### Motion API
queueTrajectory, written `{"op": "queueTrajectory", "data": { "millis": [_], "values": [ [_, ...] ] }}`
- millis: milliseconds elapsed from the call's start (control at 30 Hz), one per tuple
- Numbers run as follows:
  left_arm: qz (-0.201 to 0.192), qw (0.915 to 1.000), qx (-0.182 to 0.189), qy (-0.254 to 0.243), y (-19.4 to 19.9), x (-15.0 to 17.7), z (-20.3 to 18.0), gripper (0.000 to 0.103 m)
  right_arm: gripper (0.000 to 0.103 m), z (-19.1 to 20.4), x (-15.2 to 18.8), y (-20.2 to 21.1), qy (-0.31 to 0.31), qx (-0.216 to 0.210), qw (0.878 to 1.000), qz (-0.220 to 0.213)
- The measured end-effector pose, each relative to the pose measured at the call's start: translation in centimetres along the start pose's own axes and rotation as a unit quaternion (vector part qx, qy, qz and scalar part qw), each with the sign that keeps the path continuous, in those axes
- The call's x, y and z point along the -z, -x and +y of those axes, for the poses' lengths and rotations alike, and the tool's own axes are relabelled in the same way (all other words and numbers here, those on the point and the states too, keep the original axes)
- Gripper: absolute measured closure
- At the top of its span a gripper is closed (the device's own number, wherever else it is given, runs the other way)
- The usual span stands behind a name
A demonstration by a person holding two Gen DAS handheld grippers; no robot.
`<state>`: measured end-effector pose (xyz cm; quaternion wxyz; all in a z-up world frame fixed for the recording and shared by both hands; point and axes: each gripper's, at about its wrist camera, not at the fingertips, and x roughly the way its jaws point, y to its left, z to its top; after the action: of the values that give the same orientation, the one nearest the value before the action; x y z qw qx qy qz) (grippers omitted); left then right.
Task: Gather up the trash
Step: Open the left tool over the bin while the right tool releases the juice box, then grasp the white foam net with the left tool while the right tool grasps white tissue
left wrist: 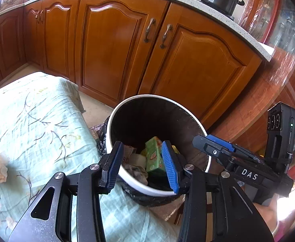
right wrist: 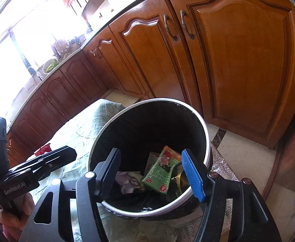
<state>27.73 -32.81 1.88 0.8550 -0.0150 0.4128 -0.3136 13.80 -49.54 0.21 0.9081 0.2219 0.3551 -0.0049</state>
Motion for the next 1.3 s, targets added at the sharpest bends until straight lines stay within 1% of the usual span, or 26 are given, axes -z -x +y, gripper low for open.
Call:
{"op": "queueTrajectory", "data": {
  "millis": [33, 100, 200, 333, 433, 567, 633, 667, 700, 767, 833, 900, 1000, 1133, 1200, 1267, 1300],
  "values": [
    [-0.005, 1.0, -0.001, 0.002, 0.5, 0.3, 0.2, 0.063, 0.033, 0.2, 0.1, 0.2, -0.002, -0.003, 1.0, -0.003],
    [-0.016, 0.9998, -0.006, 0.009, 1.7, 1.1, 0.9, 0.06, 0.025, 0.4, 0.4, 0.7, -0.009, -0.009, 1.0, -0.011],
    [-0.027, 0.9992, -0.012, 0.025, 3.4, 2.5, 2.3, 0.058, 0.019, 1.1, 1.0, 1.5, -0.017, -0.02, 0.999, -0.023],
    [-0.034, 0.9978, -0.027, 0.05, 5.4, 4.4, 4.4, 0.058, 0.013, 2.8, 2.2, 2.2, -0.022, -0.038, 0.998, -0.033],
    [-0.045, 0.9956, -0.041, 0.07, 7.2, 6.1, 6.1, 0.058, 0.012, 4.4, 3.1, 2.3, -0.017, -0.059, 0.998, -0.027],
    [-0.052, 0.9927, -0.056, 0.094, 9.3, 8.2, 8.3, 0.058, 0.011, 7.2, 4.6, 1.7, 0.003, -0.086, 0.996, -0.009],
    [-0.054, 0.9911, -0.065, 0.103, 10.3, 9.2, 9.3, 0.058, 0.01, 8.8, 5.2, 1.2, 0.02, -0.095, 0.995, 0.004],
    [-0.055, 0.9903, -0.07, 0.107, 10.9, 9.7, 9.8, 0.058, 0.008, 9.6, 5.5, 1.0, 0.027, -0.099, 0.995, 0.01],
    [-0.058, 0.9895, -0.074, 0.11, 11.5, 10.1, 10.3, 0.058, 0.005, 10.4, 5.8, 0.7, 0.035, -0.102, 0.994, 0.018],
    [-0.062, 0.9878, -0.085, 0.114, 12.6, 11.0, 11.3, 0.058, 0.001, 12.3, 6.4, 0.3, 0.05, -0.092, 0.994, 0.029],
    [-0.065, 0.9859, -0.095, 0.122, 13.6, 11.8, 12.5, 0.058, 0.001, 13.9, 6.7, -0.2, 0.061, -0.089, 0.994, 0.036],
    [-0.069, 0.9835, -0.103, 0.132, 14.6, 12.4, 13.7, 0.057, 0.0, 15.5, 7.2, -0.6, 0.074, -0.091, 0.992, 0.043],
    [-0.077, 0.9791, -0.118, 0.147, 15.9, 13.2, 15.1, 0.055, 0.0, 17.3, 7.8, -1.0, 0.106, -0.106, 0.988, 0.048],
    [-0.086, 0.9738, -0.135, 0.162, 17.5, 13.9, 17.0, 0.053, 0.0, 19.4, 8.3, -1.4, 0.126, -0.132, 0.983, 0.034],
    [-0.091, 0.9709, -0.142, 0.169, 18.2, 14.1, 17.9, 0.052, 0.0, 20.4, 8.5, -1.8, 0.137, -0.13, 0.981, 0.032],
    [-0.098, 0.968, -0.149, 0.177, 19.0, 14.2, 18.8, 0.052, 0.0, 21.3, 8.7, -2.3, 0.143, -0.137, 0.979, 0.042],
    [-0.1, 0.9666, -0.153, 0.18, 19.3, 14.2, 19.2, 0.051, 0.0, 21.7, 8.7, -2.6, 0.147, -0.131, 0.979, 0.046]
  ]
}}
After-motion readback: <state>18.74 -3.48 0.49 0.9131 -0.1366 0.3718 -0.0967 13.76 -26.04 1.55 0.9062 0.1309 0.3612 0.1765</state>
